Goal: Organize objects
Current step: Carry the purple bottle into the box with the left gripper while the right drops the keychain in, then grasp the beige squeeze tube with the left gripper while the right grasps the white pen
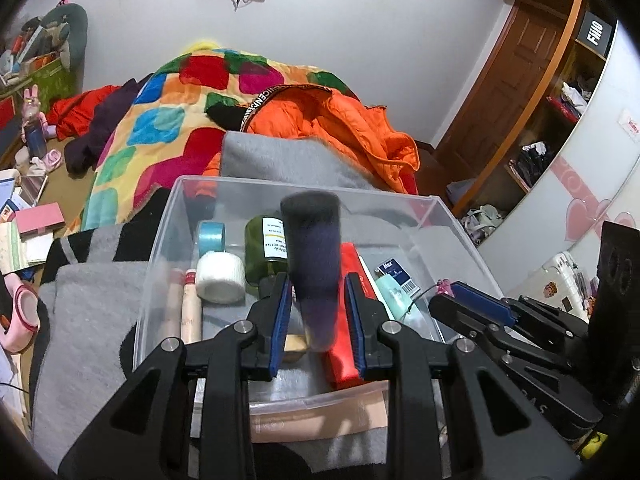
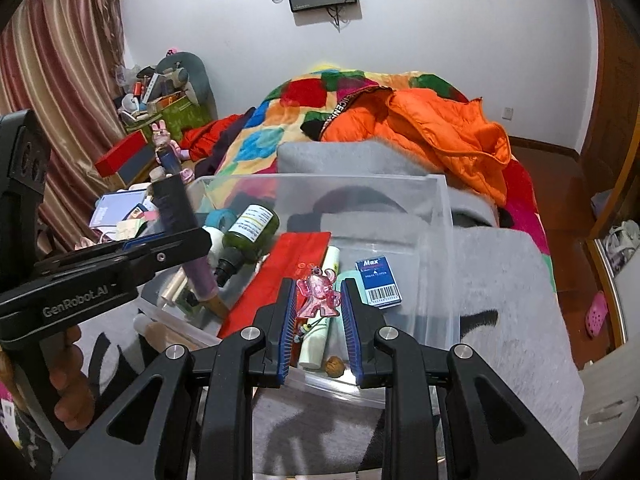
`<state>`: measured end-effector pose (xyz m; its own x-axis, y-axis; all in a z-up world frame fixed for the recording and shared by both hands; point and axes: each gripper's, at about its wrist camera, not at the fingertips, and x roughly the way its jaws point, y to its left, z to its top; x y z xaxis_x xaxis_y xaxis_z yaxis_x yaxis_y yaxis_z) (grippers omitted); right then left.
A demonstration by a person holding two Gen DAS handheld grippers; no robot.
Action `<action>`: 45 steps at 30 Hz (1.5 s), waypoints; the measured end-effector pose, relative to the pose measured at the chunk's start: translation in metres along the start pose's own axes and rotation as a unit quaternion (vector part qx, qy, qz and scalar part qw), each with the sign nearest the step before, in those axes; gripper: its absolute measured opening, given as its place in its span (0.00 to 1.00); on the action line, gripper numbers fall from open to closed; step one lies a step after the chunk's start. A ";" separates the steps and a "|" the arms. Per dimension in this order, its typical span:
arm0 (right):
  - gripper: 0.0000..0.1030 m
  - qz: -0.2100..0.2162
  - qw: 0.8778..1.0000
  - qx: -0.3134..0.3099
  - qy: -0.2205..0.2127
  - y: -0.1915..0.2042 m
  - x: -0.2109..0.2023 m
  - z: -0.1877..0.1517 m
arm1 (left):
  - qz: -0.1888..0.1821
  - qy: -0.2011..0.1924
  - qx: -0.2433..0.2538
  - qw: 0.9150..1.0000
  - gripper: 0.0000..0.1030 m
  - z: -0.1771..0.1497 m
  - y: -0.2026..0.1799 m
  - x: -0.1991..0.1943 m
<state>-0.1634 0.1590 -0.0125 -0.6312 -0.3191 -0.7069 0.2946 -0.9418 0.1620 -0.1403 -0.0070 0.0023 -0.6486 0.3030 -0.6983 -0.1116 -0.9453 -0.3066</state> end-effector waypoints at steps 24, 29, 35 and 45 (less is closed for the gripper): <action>0.51 -0.004 1.000 -0.009 -0.019 0.001 -0.053 -0.020 | 0.032 0.017 -0.008 0.999 0.88 -0.043 0.056 -0.035; 0.51 0.025 0.999 -0.025 -0.010 0.013 -0.062 -0.034 | 0.036 0.028 -0.009 0.999 0.88 -0.059 0.058 -0.031; 0.51 0.068 0.996 -0.029 0.051 0.028 -0.027 -0.049 | 0.015 0.056 0.000 0.998 0.88 -0.064 0.051 -0.017; 0.51 0.118 0.988 0.014 0.103 0.031 0.013 -0.056 | -0.052 0.080 0.014 0.995 0.66 -0.083 0.031 -0.023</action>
<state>-0.1223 0.1317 -0.0552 -0.3872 -0.5045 -0.7717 0.3940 -0.8473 0.3562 -0.0665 -0.0335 -0.0448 -0.5038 0.4130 -0.7587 -0.1940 -0.9100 -0.3666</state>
